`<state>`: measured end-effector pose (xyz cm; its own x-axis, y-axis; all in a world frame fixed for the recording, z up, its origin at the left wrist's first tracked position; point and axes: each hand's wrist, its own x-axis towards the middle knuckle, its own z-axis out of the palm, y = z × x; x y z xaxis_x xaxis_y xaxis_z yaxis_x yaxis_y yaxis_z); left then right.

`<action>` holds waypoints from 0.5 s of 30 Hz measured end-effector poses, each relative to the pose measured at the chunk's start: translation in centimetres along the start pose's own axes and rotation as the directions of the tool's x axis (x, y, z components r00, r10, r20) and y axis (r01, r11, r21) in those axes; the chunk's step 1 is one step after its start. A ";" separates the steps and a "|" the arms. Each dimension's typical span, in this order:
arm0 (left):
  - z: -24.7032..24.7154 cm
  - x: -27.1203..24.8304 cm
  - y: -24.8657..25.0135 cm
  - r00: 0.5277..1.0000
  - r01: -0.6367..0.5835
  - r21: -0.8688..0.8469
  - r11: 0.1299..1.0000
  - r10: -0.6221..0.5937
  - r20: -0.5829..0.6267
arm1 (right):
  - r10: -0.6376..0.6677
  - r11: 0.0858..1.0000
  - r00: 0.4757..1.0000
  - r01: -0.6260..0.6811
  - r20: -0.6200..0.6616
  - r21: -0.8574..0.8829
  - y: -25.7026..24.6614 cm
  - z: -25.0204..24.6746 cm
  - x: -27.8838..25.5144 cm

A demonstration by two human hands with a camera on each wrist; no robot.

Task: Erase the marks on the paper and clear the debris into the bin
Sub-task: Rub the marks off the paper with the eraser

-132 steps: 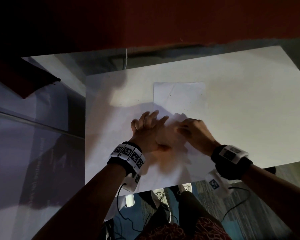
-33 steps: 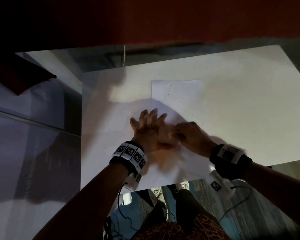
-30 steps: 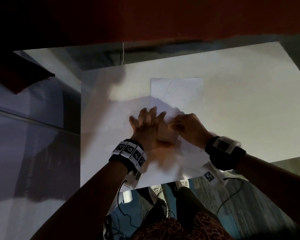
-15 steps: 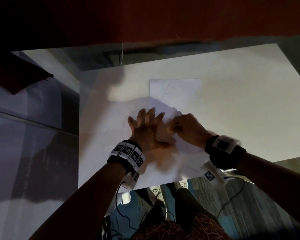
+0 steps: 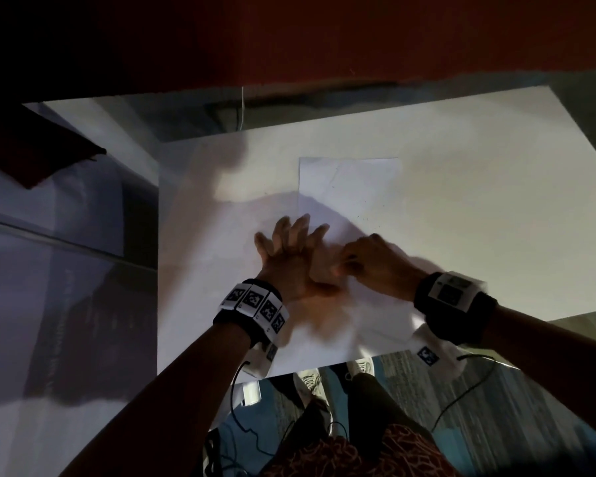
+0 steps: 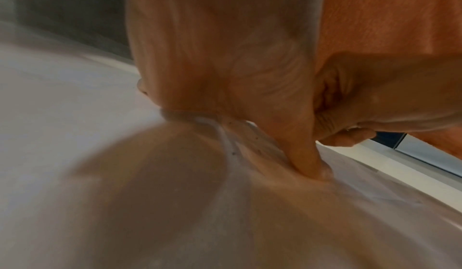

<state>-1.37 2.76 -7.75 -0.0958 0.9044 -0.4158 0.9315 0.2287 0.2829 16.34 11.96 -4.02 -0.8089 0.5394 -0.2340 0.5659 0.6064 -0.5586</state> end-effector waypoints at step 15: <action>0.3 0.2 -0.1 1.000 0.016 0.022 1.000 -0.016 -0.001 | -0.044 0.998 0.998 0.047 -0.051 0.047 -1.2 1.0 -0.2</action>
<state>-1.41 2.76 -8.13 -0.1114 0.9011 -0.4191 0.9373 0.2354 0.2569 15.67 10.50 -4.06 -0.8239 0.5413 -0.1680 0.5196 0.6030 -0.6054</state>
